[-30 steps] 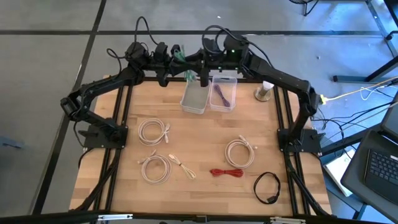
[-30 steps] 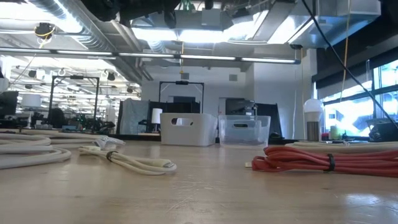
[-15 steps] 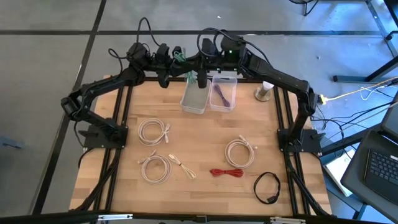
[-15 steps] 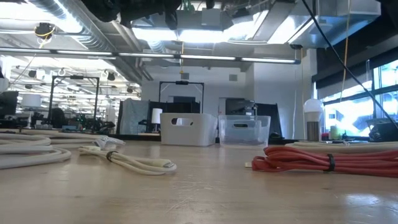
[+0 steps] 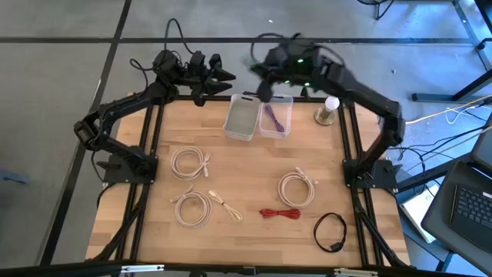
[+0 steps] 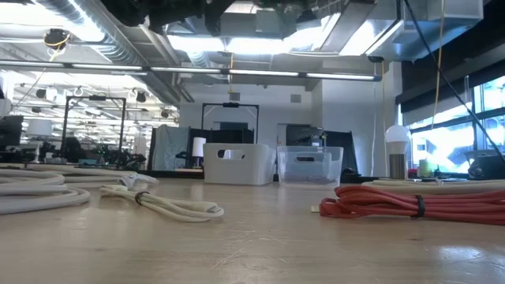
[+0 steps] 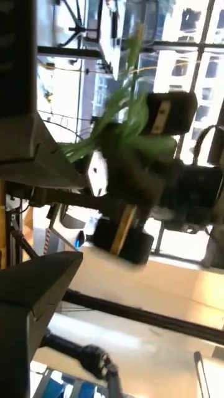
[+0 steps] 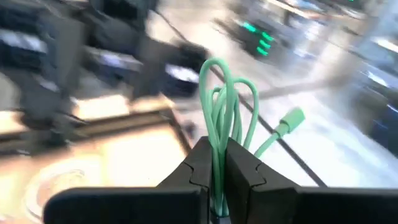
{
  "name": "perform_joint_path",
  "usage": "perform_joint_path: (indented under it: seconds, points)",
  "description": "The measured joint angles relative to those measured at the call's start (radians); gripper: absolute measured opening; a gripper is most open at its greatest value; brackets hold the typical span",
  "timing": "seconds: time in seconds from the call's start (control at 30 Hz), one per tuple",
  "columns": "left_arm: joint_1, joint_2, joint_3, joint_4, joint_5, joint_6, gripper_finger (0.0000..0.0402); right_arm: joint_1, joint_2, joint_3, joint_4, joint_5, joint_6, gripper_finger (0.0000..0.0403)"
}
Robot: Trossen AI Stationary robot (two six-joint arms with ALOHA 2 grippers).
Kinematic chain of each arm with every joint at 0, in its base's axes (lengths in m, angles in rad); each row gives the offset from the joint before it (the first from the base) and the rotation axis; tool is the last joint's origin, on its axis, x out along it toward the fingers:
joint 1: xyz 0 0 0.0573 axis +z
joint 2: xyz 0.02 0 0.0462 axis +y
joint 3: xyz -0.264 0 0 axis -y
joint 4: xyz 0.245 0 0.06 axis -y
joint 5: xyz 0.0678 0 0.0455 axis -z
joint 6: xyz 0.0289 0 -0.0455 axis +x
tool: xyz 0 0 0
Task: Pick & Place USB Port
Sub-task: Put the green usb cable into the transparent bin
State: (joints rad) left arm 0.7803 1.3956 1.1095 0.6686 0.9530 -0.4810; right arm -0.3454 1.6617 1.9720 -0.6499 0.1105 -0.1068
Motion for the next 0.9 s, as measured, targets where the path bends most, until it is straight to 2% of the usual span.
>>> perform_joint_path:
  seconds: [0.07,0.17,0.3,0.4,0.5,0.9]
  points:
    - [0.032,-0.006,-0.001,-0.01,0.031,-0.025,0.0175,0.004,-0.055,0.0,-0.129,0.091,0.062,0.0018]
    - [0.078,-0.03,-0.001,-0.011,0.074,-0.051,0.0173,0.012,-0.126,0.002,-0.352,0.176,0.237,0.0018]
    - [0.12,-0.041,-0.001,-0.015,0.095,-0.083,0.0167,0.01,-0.168,0.002,-0.577,0.19,0.481,0.0018]
    - [0.134,-0.042,-0.002,-0.022,0.093,-0.082,0.0163,0.011,-0.153,-0.023,-0.671,0.189,0.584,0.0018]
    - [0.139,-0.042,-0.002,-0.08,0.089,-0.05,0.0162,-0.001,-0.128,-0.1,-0.649,0.166,0.633,0.0018]
    - [0.139,-0.041,-0.003,-0.293,0.115,0.037,0.0161,-0.179,-0.085,-0.492,-0.303,-0.158,0.676,0.0017]
